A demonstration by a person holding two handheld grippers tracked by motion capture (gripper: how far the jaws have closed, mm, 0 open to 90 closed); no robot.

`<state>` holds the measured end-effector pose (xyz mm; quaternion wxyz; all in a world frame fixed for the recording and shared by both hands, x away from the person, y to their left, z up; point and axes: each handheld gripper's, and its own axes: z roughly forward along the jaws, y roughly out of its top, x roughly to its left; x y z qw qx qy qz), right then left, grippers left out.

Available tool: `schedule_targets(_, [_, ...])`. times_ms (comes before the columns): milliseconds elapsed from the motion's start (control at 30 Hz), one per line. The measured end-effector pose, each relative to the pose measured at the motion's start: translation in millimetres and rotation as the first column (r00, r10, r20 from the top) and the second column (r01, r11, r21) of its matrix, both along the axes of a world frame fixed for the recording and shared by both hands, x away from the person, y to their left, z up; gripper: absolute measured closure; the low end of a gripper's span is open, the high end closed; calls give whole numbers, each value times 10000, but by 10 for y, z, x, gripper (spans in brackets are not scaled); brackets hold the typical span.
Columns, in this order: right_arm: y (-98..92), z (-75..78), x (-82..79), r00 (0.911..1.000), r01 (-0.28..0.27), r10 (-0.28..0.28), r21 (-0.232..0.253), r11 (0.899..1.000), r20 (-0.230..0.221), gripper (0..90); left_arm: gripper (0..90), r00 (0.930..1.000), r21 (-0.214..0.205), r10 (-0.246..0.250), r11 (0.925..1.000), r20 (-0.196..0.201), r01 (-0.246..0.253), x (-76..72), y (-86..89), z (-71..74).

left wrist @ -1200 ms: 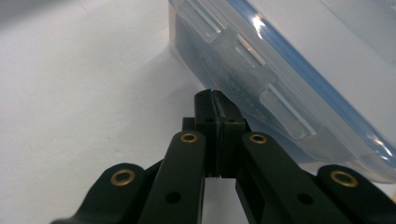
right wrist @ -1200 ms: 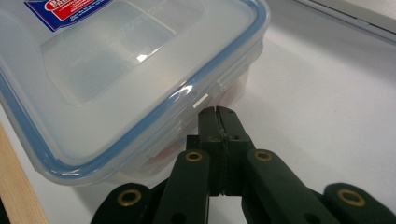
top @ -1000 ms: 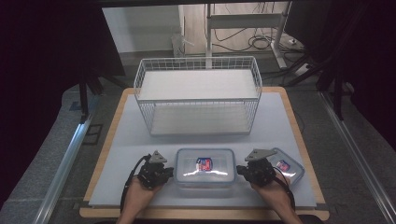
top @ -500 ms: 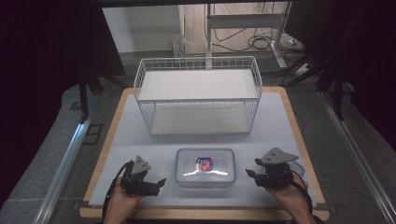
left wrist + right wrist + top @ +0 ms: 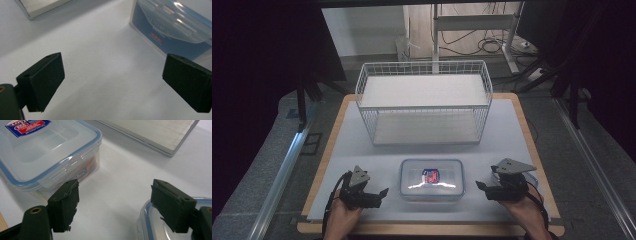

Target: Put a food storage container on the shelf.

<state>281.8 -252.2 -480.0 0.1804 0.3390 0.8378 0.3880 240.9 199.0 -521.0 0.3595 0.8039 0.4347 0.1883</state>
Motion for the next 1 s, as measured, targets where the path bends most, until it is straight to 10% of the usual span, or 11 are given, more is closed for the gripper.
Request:
schedule_targets(133, [5,-10,6,10000,-11,11,-39,10000,7,192,57,9997,328,70,9994,-251,-62,0,-19,20])
schedule_targets(600, [64,44,49,9978,-256,289,562,9981,-591,71,19,9979,-648,-56,9979,-638,15,60,-49,186])
schedule_targets(700, [106,59,61,9956,-369,423,649,9972,-837,35,21,9961,-1417,-532,9890,-710,427,104,-70,263])
schedule_targets(1000, [249,59,123,9766,-773,946,950,9925,-1930,73,64,9760,-2027,-1633,9703,-1441,1324,294,-245,286])
